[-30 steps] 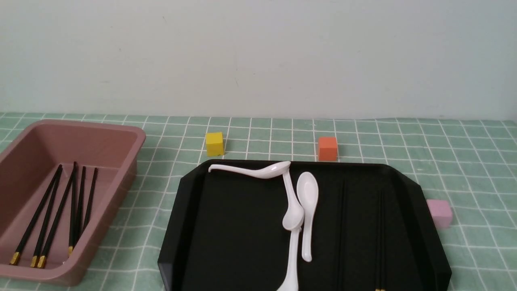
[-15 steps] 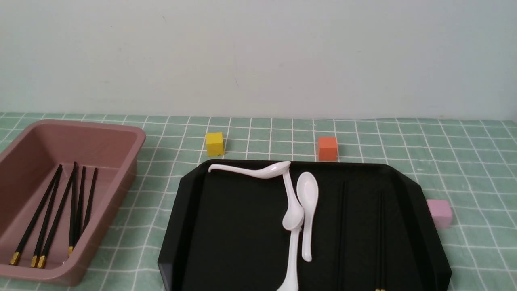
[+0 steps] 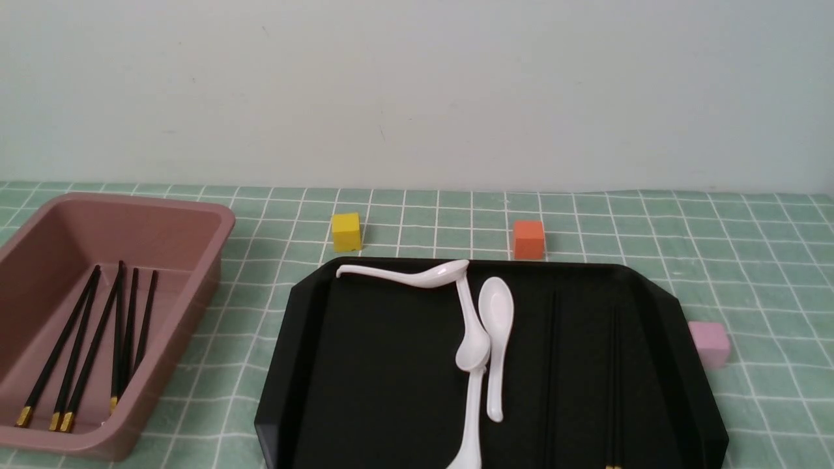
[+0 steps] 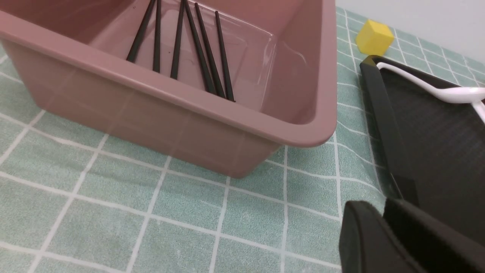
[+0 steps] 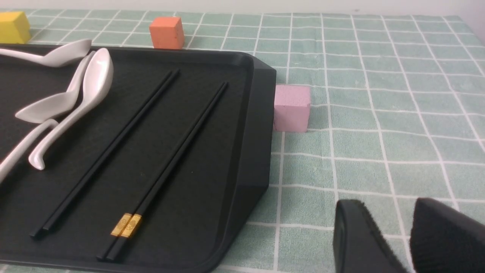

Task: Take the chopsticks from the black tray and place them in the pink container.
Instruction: 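Move the gripper over the chopsticks on the black tray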

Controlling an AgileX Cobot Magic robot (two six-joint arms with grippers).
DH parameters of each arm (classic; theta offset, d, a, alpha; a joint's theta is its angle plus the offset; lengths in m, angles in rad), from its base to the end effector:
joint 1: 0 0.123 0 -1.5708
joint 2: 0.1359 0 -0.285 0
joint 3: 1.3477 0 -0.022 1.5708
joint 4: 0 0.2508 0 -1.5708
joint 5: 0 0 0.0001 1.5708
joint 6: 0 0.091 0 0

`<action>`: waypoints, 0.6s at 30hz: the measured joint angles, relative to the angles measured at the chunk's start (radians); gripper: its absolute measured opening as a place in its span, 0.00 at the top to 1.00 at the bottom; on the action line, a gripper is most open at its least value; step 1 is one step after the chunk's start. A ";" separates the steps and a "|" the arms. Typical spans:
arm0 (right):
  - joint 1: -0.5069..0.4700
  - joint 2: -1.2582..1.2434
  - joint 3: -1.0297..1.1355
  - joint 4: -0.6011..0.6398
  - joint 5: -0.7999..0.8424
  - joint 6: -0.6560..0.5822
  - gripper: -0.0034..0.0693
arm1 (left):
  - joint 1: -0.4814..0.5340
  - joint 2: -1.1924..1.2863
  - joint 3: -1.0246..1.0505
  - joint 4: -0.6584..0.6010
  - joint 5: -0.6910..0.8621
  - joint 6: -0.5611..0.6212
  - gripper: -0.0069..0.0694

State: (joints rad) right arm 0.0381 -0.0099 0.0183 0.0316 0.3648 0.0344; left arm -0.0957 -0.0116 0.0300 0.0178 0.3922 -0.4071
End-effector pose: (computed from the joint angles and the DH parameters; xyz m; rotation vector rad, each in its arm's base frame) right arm 0.0527 0.0030 0.1747 0.0161 1.8573 0.0813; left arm 0.0520 -0.0044 0.1685 -0.2849 1.8858 -0.3241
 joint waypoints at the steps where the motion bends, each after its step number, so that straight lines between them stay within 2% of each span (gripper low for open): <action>1: 0.000 0.000 0.000 0.000 0.000 0.000 0.62 | 0.000 0.000 0.000 0.000 0.000 0.000 0.79; 3: 0.000 0.000 0.000 0.005 -0.003 0.005 0.62 | 0.000 0.000 0.000 0.000 0.000 0.000 0.79; 5: 0.000 0.000 0.001 0.079 -0.015 0.051 0.62 | 0.000 0.000 0.000 0.000 0.000 0.000 0.78; 7: 0.000 0.000 0.003 0.194 -0.029 0.135 0.62 | 0.000 0.000 0.000 0.000 0.000 0.000 0.78; 8: 0.000 0.000 0.005 0.307 -0.042 0.194 0.62 | 0.000 0.000 0.000 0.000 0.000 0.000 0.78; 12: 0.000 0.000 0.006 0.542 -0.086 0.319 0.62 | 0.000 0.000 0.000 0.000 0.000 0.000 0.77; 15: 0.000 0.000 0.006 0.624 -0.103 0.332 0.62 | 0.000 0.000 0.000 0.000 0.000 0.000 0.77; 18: 0.000 0.000 0.006 0.646 -0.127 0.332 0.62 | 0.000 0.000 0.000 0.000 0.000 0.000 0.76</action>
State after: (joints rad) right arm 0.0381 -0.0099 0.0242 0.6775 0.2375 0.3666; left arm -0.0957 -0.0116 0.0300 0.0178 0.3922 -0.4071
